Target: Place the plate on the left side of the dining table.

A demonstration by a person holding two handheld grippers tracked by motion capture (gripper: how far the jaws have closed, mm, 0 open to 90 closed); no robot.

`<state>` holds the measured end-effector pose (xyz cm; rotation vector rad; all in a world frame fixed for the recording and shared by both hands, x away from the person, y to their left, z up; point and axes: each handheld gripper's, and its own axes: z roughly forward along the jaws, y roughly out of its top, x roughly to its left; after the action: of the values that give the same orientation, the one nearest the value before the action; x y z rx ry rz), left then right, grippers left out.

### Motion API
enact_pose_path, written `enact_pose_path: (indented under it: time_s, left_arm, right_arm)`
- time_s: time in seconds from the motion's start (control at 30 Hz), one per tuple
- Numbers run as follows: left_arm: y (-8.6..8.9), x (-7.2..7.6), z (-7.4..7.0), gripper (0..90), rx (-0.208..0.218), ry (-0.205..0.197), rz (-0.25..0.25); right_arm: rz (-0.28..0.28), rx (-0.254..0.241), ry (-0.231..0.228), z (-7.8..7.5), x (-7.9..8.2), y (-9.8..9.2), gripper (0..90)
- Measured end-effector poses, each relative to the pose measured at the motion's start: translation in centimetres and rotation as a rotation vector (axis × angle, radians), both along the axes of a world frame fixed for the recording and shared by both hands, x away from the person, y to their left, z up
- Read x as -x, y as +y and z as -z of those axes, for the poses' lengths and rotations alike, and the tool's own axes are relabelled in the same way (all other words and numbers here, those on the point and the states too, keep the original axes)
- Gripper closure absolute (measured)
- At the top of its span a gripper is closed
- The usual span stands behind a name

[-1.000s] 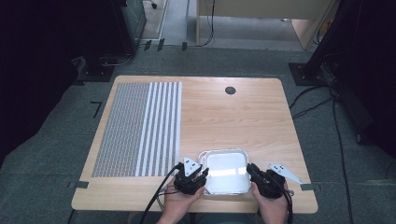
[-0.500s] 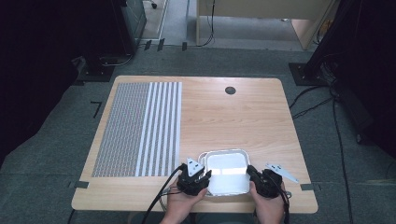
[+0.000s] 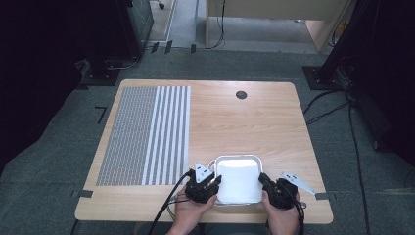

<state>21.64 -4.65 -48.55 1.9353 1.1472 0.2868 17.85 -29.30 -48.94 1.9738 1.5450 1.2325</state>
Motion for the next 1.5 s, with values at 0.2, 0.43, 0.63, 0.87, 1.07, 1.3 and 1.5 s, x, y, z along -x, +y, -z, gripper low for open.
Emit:
enact_pose_path:
  time_s: [0.2, 0.43, 0.63, 0.87, 1.07, 1.3, 1.5]
  left_arm:
    - [0.5, -0.1, -0.7, 72.7, -0.006, -0.017, -0.024]
    - [1.6, -0.6, -1.6, 73.5, -0.008, -0.027, -0.045]
    - [2.8, -0.9, -2.0, 73.5, -0.005, -0.031, -0.064]
    - [4.5, -1.7, -2.8, 73.7, -0.006, -0.045, -0.099]
    - [6.4, -2.4, -3.4, 74.2, -0.005, -0.045, -0.129]
    - [8.1, -3.0, -3.6, 75.1, -0.002, -0.045, -0.156]
    - [10.0, -3.8, -4.0, 75.0, -0.001, -0.06, -0.188]
  right_arm:
    - [-0.006, 0.016, -0.009, -0.9, -0.4, 0.8, 89.3]
    - [-0.025, 0.04, -0.026, -1.9, -1.1, 1.9, 89.3]
    - [-0.041, 0.022, -0.017, -2.3, -2.0, 2.9, 89.4]
    - [-0.06, 0.006, -0.021, -2.8, -3.3, 4.5, 89.3]
    - [-0.077, -0.003, -0.023, -3.3, -4.5, 6.4, 89.3]
    - [-0.092, 0.002, -0.021, -3.6, -5.5, 8.2, 89.3]
    - [-0.105, -0.003, -0.022, -4.0, -6.6, 10.2, 89.2]
